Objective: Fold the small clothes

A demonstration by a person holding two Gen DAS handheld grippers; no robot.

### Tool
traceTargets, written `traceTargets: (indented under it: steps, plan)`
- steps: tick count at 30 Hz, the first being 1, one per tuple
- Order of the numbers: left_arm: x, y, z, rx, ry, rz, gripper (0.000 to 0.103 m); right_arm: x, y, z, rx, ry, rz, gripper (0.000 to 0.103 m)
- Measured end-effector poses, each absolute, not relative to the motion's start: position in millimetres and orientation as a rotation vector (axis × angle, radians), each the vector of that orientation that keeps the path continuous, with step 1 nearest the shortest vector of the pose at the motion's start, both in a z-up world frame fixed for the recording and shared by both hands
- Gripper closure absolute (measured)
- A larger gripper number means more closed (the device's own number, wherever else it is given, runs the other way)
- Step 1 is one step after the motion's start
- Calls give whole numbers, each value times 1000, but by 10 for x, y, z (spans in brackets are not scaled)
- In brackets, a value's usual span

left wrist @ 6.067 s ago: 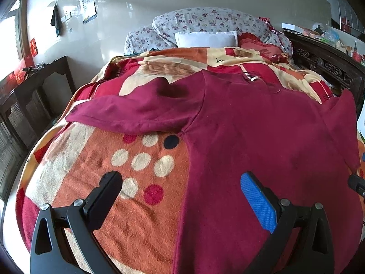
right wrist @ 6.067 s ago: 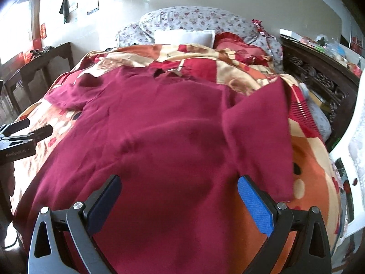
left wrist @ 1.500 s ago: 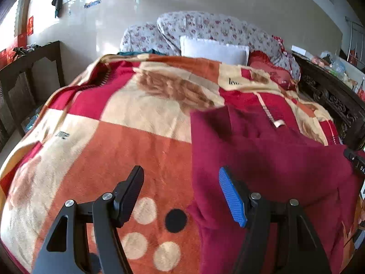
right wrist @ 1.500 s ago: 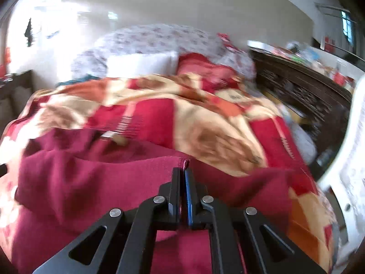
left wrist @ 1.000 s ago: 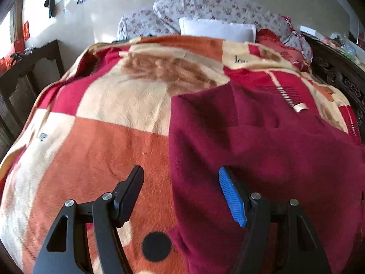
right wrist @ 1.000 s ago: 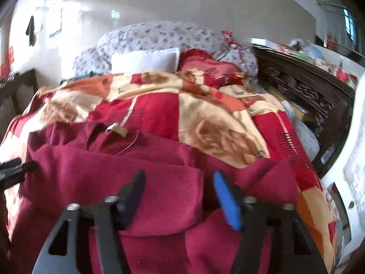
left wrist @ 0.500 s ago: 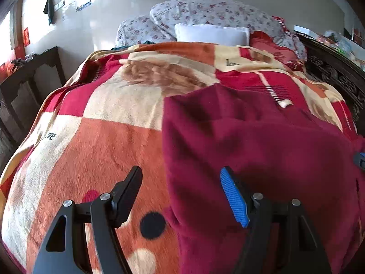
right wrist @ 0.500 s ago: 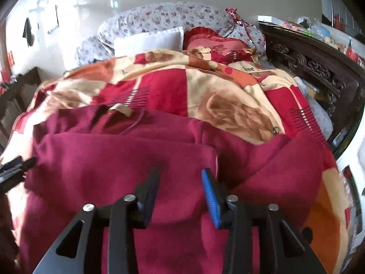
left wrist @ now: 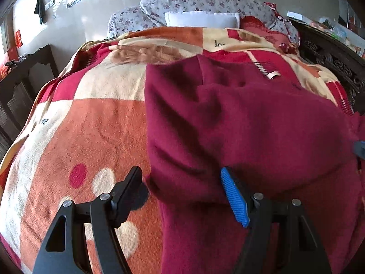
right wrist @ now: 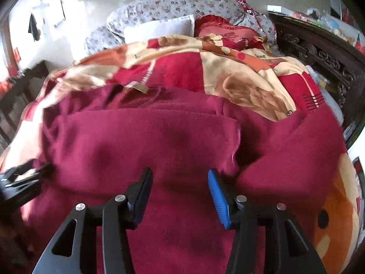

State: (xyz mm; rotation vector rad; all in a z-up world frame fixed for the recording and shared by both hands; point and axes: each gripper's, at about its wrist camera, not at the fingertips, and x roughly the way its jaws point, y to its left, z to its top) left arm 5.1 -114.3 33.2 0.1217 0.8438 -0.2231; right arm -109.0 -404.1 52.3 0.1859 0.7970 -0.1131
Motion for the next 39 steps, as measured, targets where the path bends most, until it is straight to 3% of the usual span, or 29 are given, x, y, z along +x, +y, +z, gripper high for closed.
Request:
traceTargets:
  steps: [3, 4, 11, 20, 22, 23, 24, 25, 29, 35, 39]
  plan:
    - [-64, -1157, 434, 112, 824, -251, 32, -1668, -4214, 781, 188, 705, -169, 18]
    - [-113, -1175, 469, 112, 816, -263, 32, -1792, -4264, 811, 183, 695, -192, 17]
    - [-303, -1393, 615, 113, 798, -331, 32, -2548, -4928, 500, 251, 796, -399, 16]
    - [-466, -1546, 744, 148, 782, -359, 32, -2540, -5186, 37, 466, 823, -366, 16]
    - [-465, -1541, 747, 147, 785, -354, 32, -2516, -5228, -58, 524, 800, -341, 24]
    - [-462, -1539, 744, 148, 788, -351, 32, -2515, -5241, -74, 528, 774, -338, 46]
    - [-461, -1535, 740, 150, 790, -348, 32, -2516, -5248, -71, 526, 762, -328, 77]
    - [-451, -1531, 739, 152, 793, -345, 32, -2510, -5261, -60, 530, 755, -314, 89]
    - [-432, -1472, 773, 133, 790, -347, 32, -2629, -5252, 300, 496, 648, -295, 95]
    - [-363, -1308, 892, 57, 776, -352, 32, -2737, -4924, 1433, 372, 406, -176, 94]
    - [-319, -1152, 961, 13, 764, -351, 32, -2444, -4472, 1976, 290, 346, -18, 94]
